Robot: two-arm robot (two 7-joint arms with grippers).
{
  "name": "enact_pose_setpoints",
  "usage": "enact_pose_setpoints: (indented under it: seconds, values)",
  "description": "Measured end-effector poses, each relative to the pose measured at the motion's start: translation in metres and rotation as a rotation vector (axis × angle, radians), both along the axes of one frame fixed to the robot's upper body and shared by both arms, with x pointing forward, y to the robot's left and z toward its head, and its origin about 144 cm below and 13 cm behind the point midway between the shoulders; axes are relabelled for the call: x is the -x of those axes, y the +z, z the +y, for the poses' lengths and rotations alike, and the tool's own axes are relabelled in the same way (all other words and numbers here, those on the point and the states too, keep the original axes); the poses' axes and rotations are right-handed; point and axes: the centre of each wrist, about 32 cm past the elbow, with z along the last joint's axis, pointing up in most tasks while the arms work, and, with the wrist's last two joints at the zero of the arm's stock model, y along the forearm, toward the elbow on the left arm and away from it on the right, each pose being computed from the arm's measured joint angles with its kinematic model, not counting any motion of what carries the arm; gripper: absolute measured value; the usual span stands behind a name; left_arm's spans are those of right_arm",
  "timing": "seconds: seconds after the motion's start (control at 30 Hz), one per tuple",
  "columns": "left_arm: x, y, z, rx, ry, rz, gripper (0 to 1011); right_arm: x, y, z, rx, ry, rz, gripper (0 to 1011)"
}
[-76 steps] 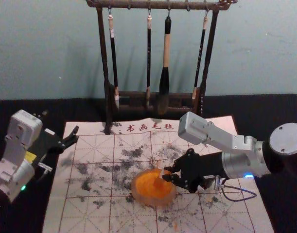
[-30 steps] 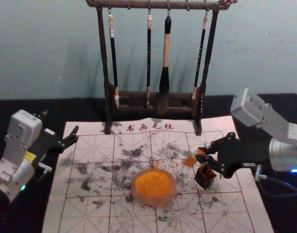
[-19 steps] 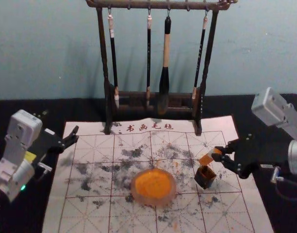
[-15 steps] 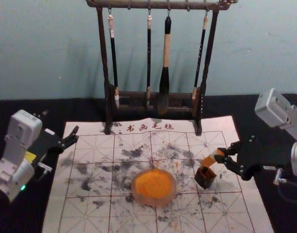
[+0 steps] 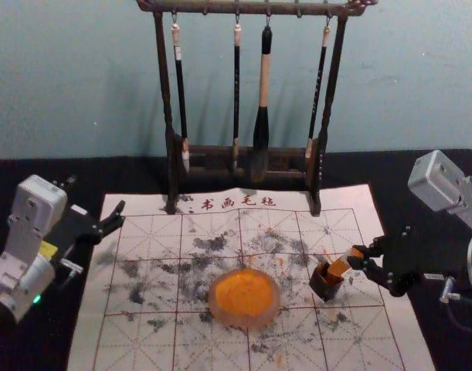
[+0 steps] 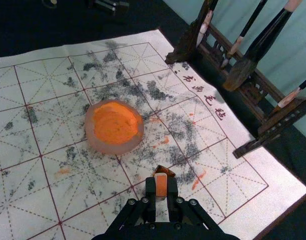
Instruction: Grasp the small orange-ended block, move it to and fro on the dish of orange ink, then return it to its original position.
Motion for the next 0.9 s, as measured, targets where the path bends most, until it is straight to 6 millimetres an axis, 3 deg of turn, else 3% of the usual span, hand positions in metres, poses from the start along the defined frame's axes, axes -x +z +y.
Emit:
enact_pose_setpoints:
  seconds: [0.9]
  values:
    - [0.0, 0.0, 0.0, 0.0, 0.0, 0.0, 1001, -0.011, -0.013, 0.001, -0.006, -0.029, 0.042, 104]
